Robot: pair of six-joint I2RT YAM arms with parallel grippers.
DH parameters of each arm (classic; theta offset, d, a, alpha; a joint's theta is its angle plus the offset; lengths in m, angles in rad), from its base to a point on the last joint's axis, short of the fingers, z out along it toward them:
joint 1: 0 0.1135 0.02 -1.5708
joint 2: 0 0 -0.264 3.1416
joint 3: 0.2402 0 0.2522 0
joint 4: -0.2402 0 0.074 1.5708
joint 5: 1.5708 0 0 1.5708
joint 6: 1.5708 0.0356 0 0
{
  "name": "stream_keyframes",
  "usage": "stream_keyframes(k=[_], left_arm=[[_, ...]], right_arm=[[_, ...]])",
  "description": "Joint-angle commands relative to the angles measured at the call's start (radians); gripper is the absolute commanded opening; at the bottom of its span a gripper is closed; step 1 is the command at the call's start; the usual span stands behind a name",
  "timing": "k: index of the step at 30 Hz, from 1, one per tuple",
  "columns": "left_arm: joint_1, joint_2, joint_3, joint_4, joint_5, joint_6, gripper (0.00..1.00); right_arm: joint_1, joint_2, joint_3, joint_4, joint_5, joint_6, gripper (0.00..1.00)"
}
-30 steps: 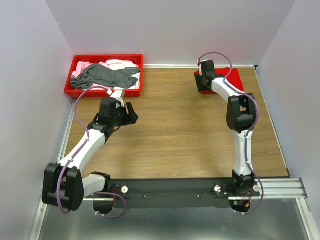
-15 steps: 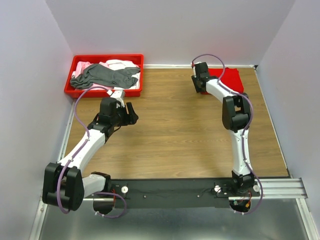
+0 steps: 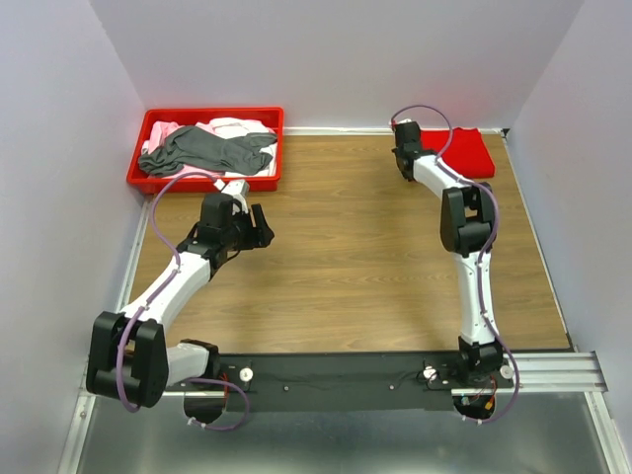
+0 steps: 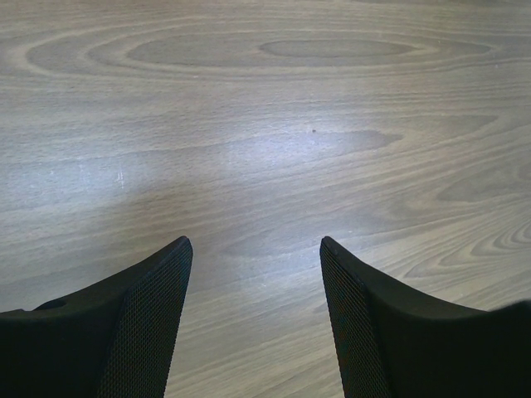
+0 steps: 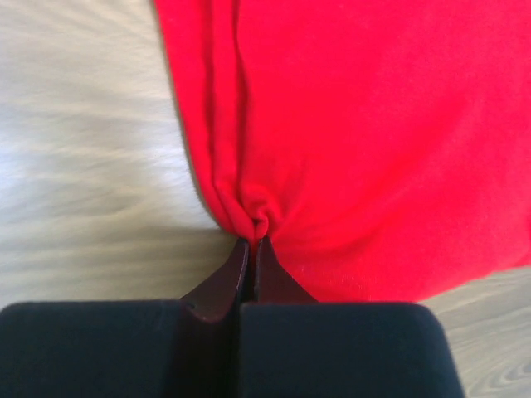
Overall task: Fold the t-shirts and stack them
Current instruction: Neatly place the folded tshirt to the corner
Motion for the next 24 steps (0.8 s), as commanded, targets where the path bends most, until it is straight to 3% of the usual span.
stream_keyframes(k=[1,18,19,20,22,23,24], left_arm=[[0.006,0.0,-0.016,0.024,0.015,0.016,0.71],[0.006,0.02,-0.023,0.06,-0.001,0.014,0.71],[0.004,0.021,-0.022,0.06,-0.001,0.014,0.71],[0.004,0.02,-0.023,0.06,-0.002,0.014,0.71],[0.004,0.021,-0.023,0.06,-0.005,0.014,0.71],[0.004,0.015,-0.022,0.06,-0.004,0.014,0.71],[0.004,0.015,-0.02,0.06,-0.004,0.014,0.71]], right_arm=[[-0.054,0.093,0.033,-0.032,0.057,-0.037,0.01],[-0.147,0.236,0.254,0.014,0.011,-0.037,0.02],[-0.148,0.239,0.258,0.016,0.009,-0.031,0.06],[-0.148,0.236,0.26,0.017,0.009,-0.028,0.22],[-0.147,0.216,0.236,0.017,0.006,-0.017,0.4],[-0.144,0.2,0.217,0.017,0.006,-0.01,0.54],[-0.142,0.174,0.191,0.017,0.008,-0.009,0.59]])
